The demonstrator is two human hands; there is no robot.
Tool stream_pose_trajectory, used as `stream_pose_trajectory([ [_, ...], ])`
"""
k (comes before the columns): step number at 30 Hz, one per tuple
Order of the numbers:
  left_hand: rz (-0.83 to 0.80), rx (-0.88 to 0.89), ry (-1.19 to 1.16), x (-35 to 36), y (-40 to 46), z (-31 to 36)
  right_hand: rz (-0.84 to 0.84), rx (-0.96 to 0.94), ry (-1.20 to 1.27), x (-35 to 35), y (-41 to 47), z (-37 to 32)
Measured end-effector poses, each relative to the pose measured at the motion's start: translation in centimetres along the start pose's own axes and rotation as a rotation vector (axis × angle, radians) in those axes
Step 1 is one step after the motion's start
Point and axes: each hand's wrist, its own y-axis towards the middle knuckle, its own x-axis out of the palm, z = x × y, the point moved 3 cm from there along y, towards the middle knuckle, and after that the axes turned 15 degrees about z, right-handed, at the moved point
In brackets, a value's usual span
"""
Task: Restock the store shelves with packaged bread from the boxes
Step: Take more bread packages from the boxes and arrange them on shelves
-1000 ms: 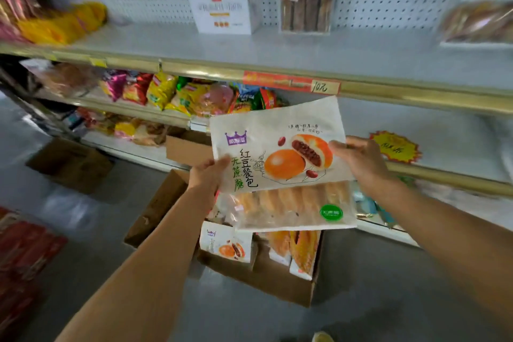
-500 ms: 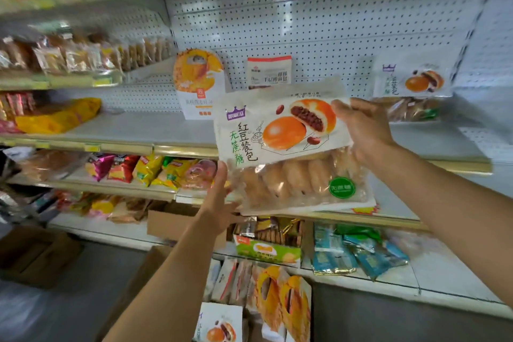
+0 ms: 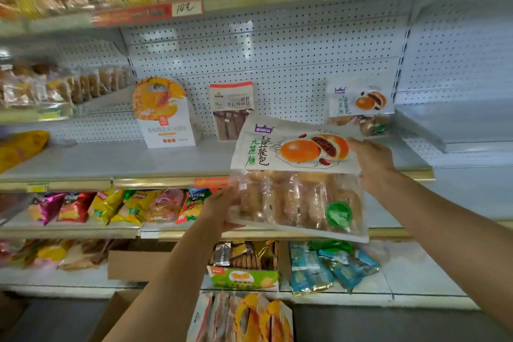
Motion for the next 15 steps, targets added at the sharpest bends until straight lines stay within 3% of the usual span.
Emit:
stream_pose_trajectory([
  [8, -0.097, 0.016, 0.08, 8.8, 1.1, 0.0, 0.034, -0.009, -0.03, -2.8, 8.2, -1.0],
  [11, -0.015, 0.018, 0.099, 13.2, 1.1, 0.4, 0.02, -0.003, -0.012, -3.9, 12.1, -2.1],
  [15, -0.024, 0.072, 0.128, 20.4, 1.5, 0.6, -0.01, -0.109, -0.025, -5.0, 18.2, -4.7],
])
